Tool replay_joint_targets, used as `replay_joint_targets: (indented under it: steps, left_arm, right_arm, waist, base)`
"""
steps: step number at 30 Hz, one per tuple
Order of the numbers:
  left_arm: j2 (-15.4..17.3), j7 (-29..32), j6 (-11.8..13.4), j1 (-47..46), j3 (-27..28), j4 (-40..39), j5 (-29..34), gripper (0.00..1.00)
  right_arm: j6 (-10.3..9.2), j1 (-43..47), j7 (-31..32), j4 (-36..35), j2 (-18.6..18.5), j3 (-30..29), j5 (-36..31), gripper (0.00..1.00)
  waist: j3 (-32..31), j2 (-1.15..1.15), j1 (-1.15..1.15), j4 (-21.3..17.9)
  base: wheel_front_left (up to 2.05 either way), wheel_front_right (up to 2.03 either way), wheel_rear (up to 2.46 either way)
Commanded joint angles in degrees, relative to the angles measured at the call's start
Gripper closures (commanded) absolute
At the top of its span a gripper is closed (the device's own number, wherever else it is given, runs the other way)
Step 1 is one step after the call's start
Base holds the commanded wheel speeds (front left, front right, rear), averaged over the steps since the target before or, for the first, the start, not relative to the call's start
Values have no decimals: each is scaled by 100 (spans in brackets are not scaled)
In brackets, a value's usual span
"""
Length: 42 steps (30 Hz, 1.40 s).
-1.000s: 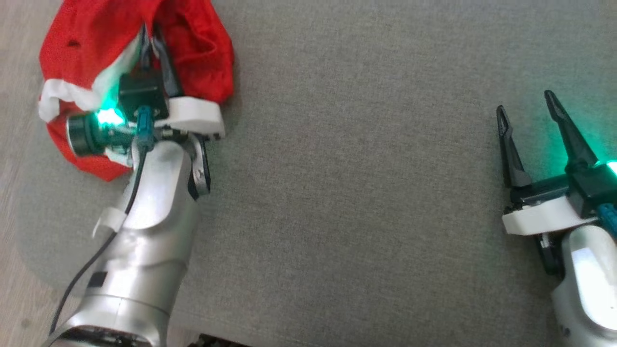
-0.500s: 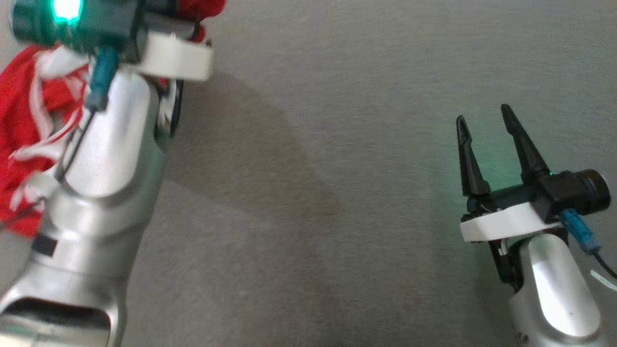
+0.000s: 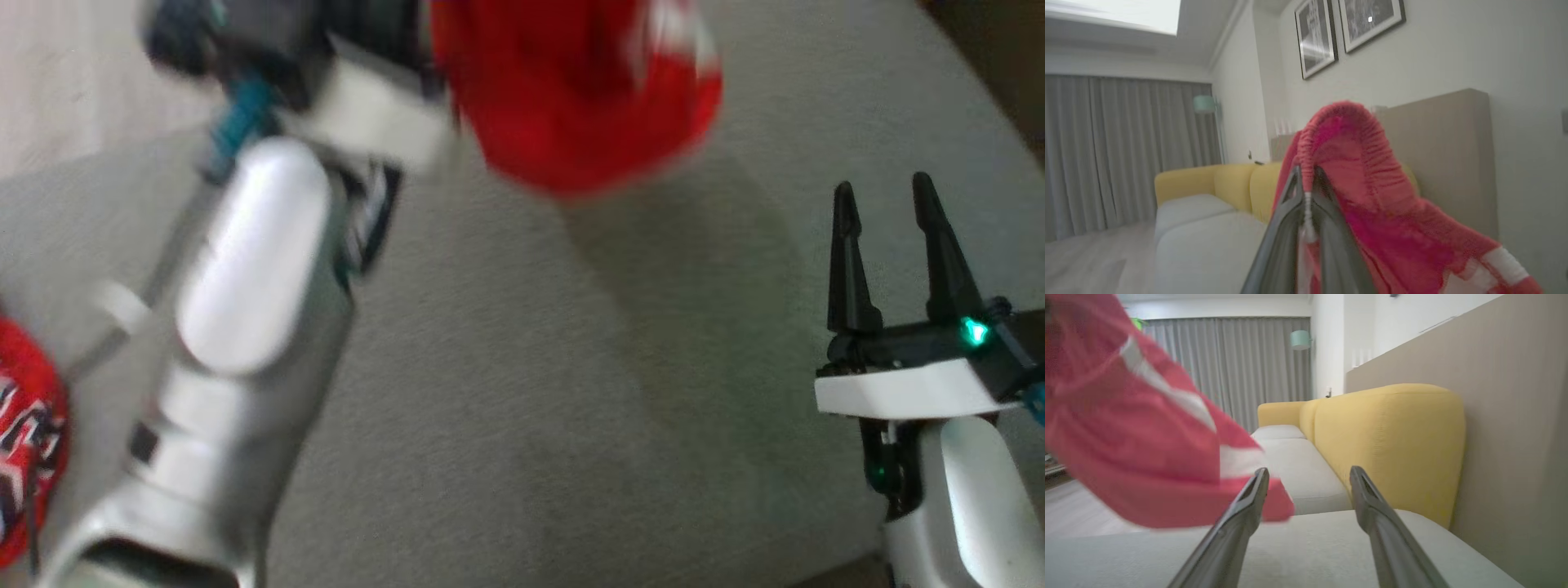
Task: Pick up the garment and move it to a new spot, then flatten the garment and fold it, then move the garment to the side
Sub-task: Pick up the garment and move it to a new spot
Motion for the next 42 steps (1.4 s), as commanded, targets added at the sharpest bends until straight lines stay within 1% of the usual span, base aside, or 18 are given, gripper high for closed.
replay_joint_targets:
  steps: [1, 4, 5, 6, 9, 12, 16, 19, 20, 22, 24, 27, 31, 33, 42]
  left_arm:
    - [152, 0, 16, 243, 91, 46, -27, 100]
    - [158, -251, 8, 941, -39, 720, -82, 100]
    - [144, -381, 32, 1156, -36, 990, -128, 72]
    - [138, -523, 57, 1341, -43, 1265, -146, 0]
    - [60, -941, 218, 1752, 41, 1854, -236, 0]
    - [-50, -1103, 274, 2110, 142, 1958, -363, 0]
    - [-137, -1118, 515, 2814, 586, 1049, -339, 0]
    - [-175, -1119, 599, 3540, 929, 204, -273, 0]
    - [-175, -1119, 599, 3540, 929, 204, -273, 0]
    - [-185, -1120, 640, 4019, 1086, -319, -323, 0]
    - [-187, -1120, 638, 4441, 1069, -734, -327, 0]
    - [-189, -1120, 611, 4904, 997, -1176, -143, 0]
    - [-189, -1121, 566, 5257, 979, -1315, 145, 0]
    - [-190, -1121, 622, 5397, 1005, -1302, 415, 0]
    - [-190, -1121, 671, 5511, 994, -1229, 634, 0]
  right_arm:
    - [-5, -37, -14, -202, 27, 123, 40, 0]
    - [-5, 48, -14, -139, 27, 178, 59, 0]
    - [-5, 74, -14, -107, 27, 199, 69, 0]
    - [-5, 101, -14, -68, 27, 218, 78, 0]
    - [-5, 170, -14, 46, 27, 266, 122, 0]
    - [-5, 258, -14, 147, 28, 260, 123, 0]
    - [-5, 383, -14, 264, 28, 295, 223, 0]
    - [-5, 523, -14, 388, 28, 355, 262, 0]
    - [-5, 523, -14, 388, 28, 355, 262, 0]
    - [-5, 646, -14, 472, 28, 418, 241, 0]
    - [-5, 806, -14, 550, 28, 452, 218, 0]
    - [-5, 999, -14, 608, 28, 483, 184, 0]
    - [-5, 1176, -14, 674, 28, 474, 116, 0]
    - [-5, 1263, -14, 699, 28, 467, 95, 0]
    - [-5, 1341, -14, 739, 28, 459, 120, 0]
  waist:
    - [-138, 0, 1, -348]
    - [-40, 0, 1, -403]
    - [-7, 0, 1, -404]
    - [21, 0, 1, -399]
    - [79, 0, 1, -322]
    - [47, 0, 1, -101]
    - [-138, 0, 1, 248]
    - [-369, 0, 1, 542]
    - [-369, 0, 1, 542]
    - [-538, 0, 1, 715]
    - [-748, 0, 1, 889]
    - [-908, 0, 1, 1077]
    - [-1059, 0, 1, 1221]
    - [-1138, 0, 1, 1279]
    - [-1212, 0, 1, 1397]
  base:
    - [0, 0, 0]
    - [0, 0, 0]
    - [0, 0, 0]
    - [0, 0, 0]
    - [0, 0, 0]
    - [0, 0, 0]
    - [0, 0, 0]
    - [0, 0, 0]
    - [0, 0, 0]
    - [0, 0, 0]
    - [0, 0, 0]
    - [0, 0, 0]
    - [0, 0, 0]
    - [0, 0, 0]
    - [0, 0, 0]
